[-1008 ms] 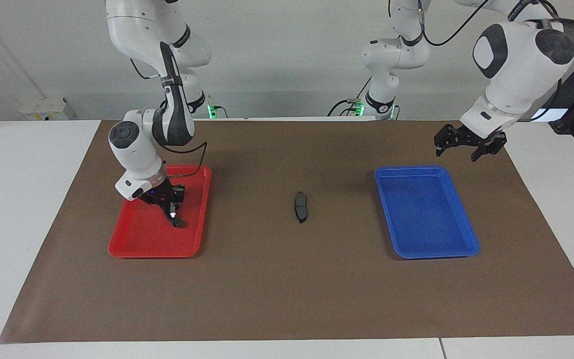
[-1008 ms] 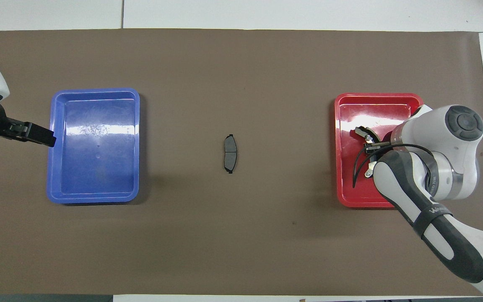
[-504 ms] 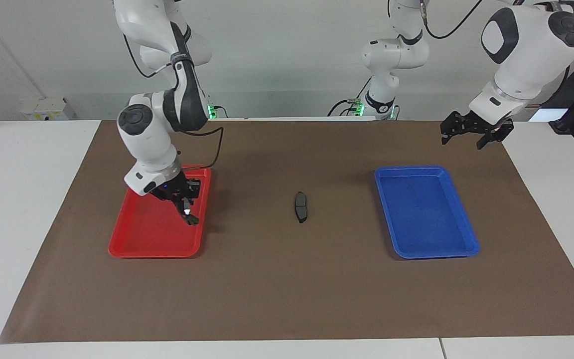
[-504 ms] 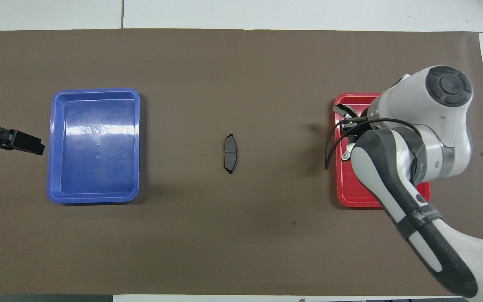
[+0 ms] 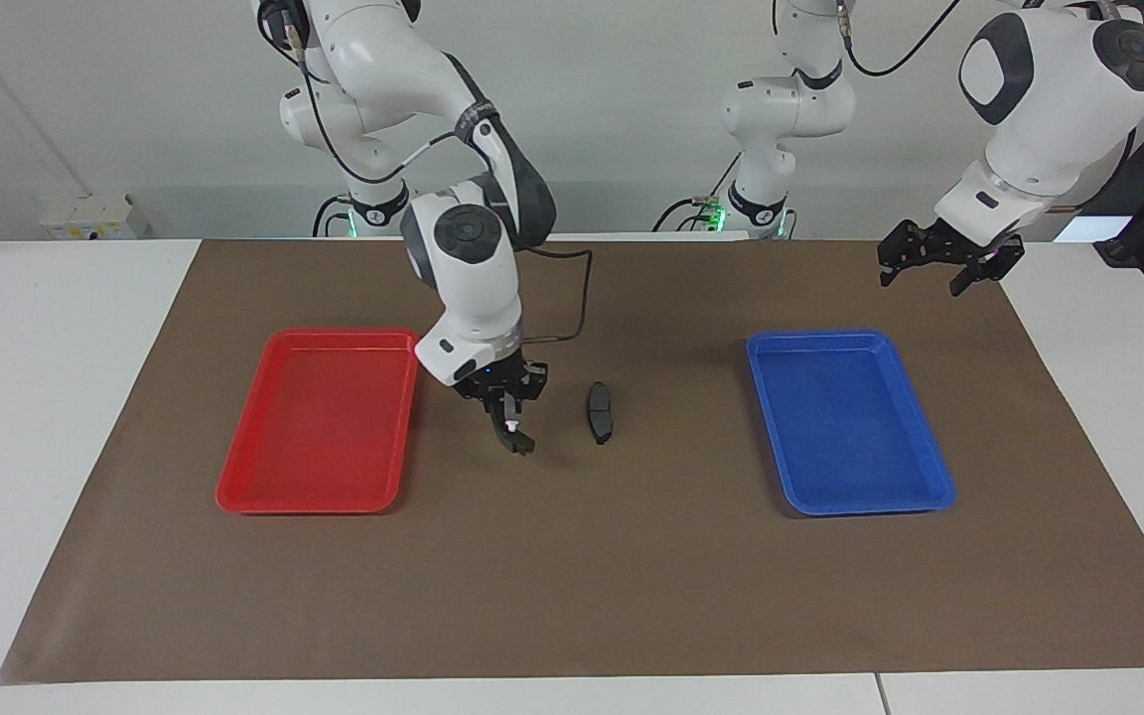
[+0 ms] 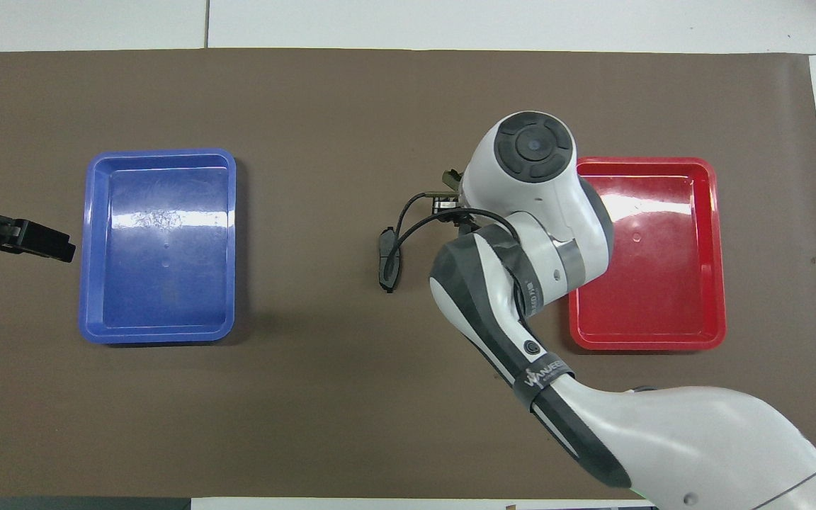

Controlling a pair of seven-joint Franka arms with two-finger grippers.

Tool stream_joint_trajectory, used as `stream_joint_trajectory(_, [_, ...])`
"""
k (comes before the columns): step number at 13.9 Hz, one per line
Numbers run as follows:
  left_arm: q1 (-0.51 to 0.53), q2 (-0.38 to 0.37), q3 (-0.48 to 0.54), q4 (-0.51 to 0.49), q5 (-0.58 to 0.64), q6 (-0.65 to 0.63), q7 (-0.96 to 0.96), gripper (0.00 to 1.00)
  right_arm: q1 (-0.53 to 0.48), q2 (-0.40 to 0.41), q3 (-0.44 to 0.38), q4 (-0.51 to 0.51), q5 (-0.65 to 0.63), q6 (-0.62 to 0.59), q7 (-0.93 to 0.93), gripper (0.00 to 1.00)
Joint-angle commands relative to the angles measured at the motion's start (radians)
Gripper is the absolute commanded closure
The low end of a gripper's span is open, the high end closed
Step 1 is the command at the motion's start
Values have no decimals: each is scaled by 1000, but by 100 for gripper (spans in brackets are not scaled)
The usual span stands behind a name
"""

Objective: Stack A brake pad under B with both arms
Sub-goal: 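Lift the curved brake shoe with the right gripper toward the table center, then lower the curved shoe onto the brake pad and open the right gripper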

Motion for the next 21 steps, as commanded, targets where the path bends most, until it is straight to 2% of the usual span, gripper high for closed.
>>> stream_joint_trajectory(1, [9,-20,-9,-17,16,3,4,0,44,47,-4,63,-3,-19,63,100])
stream_joint_trajectory(4, [9,-20,-9,-17,16,3,4,0,83,61,-4,48,-2,-8,68,100])
stream_joint_trajectory(7, [9,-20,-9,-17,16,3,4,0,108,72,-4,1,0,81,68,100])
stream_joint_trajectory(11, [9,-20,-9,-17,16,3,4,0,140,101,-4,0,0,87,71,100])
stream_joint_trajectory(21, [9,-20,-9,-17,16,3,4,0,168,115,-4,-7,3,106,118,100])
